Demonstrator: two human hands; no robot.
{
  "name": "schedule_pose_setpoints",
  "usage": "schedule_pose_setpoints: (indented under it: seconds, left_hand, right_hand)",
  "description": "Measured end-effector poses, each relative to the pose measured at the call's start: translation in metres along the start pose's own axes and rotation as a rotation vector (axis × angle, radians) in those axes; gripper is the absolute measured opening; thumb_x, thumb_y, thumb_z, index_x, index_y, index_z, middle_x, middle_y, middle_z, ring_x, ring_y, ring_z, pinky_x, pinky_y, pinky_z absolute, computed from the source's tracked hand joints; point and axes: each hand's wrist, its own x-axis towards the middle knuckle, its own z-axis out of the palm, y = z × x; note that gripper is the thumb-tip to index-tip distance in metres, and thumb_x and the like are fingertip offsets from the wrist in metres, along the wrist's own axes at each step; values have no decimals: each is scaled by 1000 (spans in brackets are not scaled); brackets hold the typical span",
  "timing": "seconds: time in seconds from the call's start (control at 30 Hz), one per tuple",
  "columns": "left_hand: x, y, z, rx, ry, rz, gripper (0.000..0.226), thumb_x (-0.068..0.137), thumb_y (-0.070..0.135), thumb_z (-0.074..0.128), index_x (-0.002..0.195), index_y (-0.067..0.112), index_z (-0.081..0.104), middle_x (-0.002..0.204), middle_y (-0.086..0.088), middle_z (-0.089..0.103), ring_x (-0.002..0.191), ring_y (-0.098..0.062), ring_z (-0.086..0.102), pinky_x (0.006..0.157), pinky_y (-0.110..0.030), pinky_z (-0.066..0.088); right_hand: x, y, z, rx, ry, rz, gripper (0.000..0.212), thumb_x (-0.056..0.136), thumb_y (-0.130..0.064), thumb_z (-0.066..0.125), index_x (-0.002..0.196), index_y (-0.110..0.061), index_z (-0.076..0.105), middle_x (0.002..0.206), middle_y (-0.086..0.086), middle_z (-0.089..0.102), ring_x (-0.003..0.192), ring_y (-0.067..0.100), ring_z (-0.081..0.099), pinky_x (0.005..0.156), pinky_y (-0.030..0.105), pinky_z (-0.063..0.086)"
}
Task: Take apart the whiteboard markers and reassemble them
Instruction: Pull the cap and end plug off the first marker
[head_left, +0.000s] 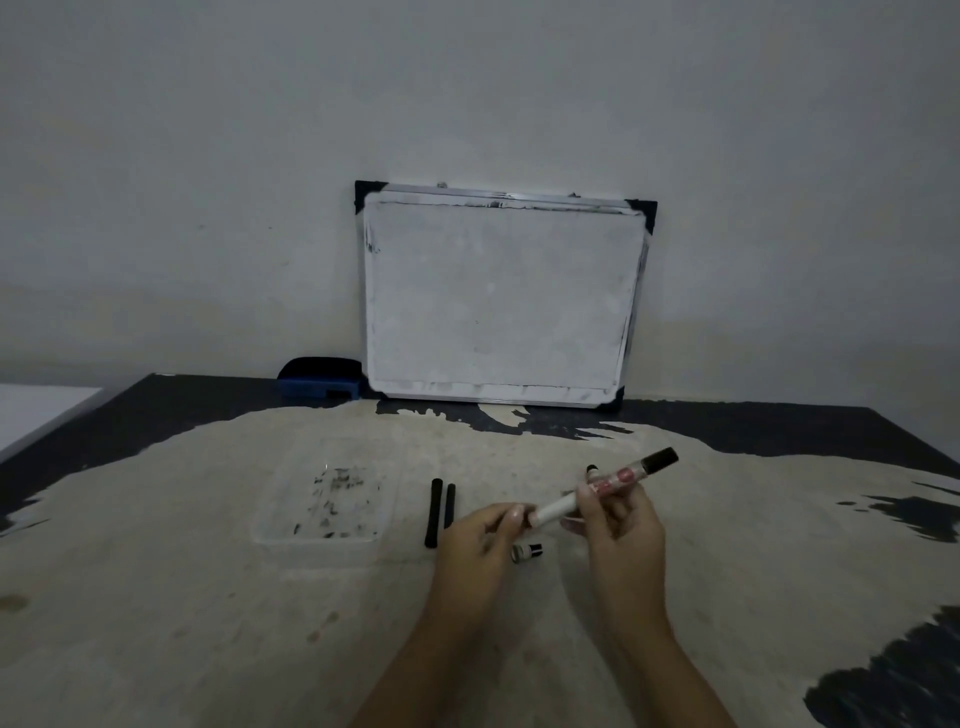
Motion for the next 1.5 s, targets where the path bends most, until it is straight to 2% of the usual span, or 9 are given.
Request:
schedule_pose_setpoints:
  seconds: [0.07,0.17,0.37,0.67,0.83,1.0,1.13,1.3,1.5]
  left_hand:
    - [1,-2,-1,13,6,-16,24,96,23,40,106,24,62,97,8,68,88,0,61,69,-2,45]
    - [2,-2,-1,22,25,-23,28,97,24,37,112,19,59,101,7,66,91,0,59,68,0,44]
    - [3,-5,1,49,16,-22,25,94,18,44,115,15,58,105,6,64,94,-1,60,74,-3,47]
    - [3,-6,2,47,19,-39,24,93,10,47,112,15,60,102,6,64,93,1,59,74,0,45]
    - [3,-8,2,63,29,-19,23,92,14,50,112,17,61,107,5,65,96,4,58,76,1,44]
    - [2,1,0,-65,28,-19,19,91,18,50,103,24,64,96,12,66,88,2,62,72,-7,48]
    - [2,4,-2,-170,-7,-55,19,90,19,52,104,25,63,101,7,67,89,-5,66,72,-11,51]
    - [2,4,-2,-164,-90,-45,22,86,14,59,108,16,64,98,-1,71,84,-8,69,71,-14,53]
    - [1,4,-1,-242,-44,-34,22,82,7,62,103,11,68,79,4,75,74,-12,70,66,-17,54]
  right_hand:
    - [0,4,0,-219,45,-122,8,89,-12,57,96,-15,58,86,-2,66,82,10,65,73,25,57]
    - [-1,9,0,-382,-24,-155,6,90,-14,54,87,-20,55,74,-3,64,70,7,63,64,23,53]
    - [3,13,-2,-413,38,-222,3,90,-14,55,90,-16,56,73,-6,62,67,5,62,62,19,51]
    - [6,21,-3,-432,74,-171,4,90,-18,55,87,-16,56,70,-2,64,64,10,64,61,35,58]
    - [5,15,-1,-237,143,-67,7,90,-14,57,95,-15,61,78,-4,65,72,12,67,69,33,60]
    - [7,10,-3,231,73,199,30,91,-13,55,118,-1,60,92,18,69,66,16,69,56,18,58]
    - [4,3,-1,201,26,121,27,91,-11,54,113,4,59,90,22,68,62,13,70,56,18,58]
    - [1,-3,0,107,3,-2,6,90,-9,55,89,-8,61,84,15,69,62,10,70,57,16,57]
    - [1,-1,0,138,17,28,15,90,-8,55,100,0,61,86,16,68,64,12,71,55,16,56]
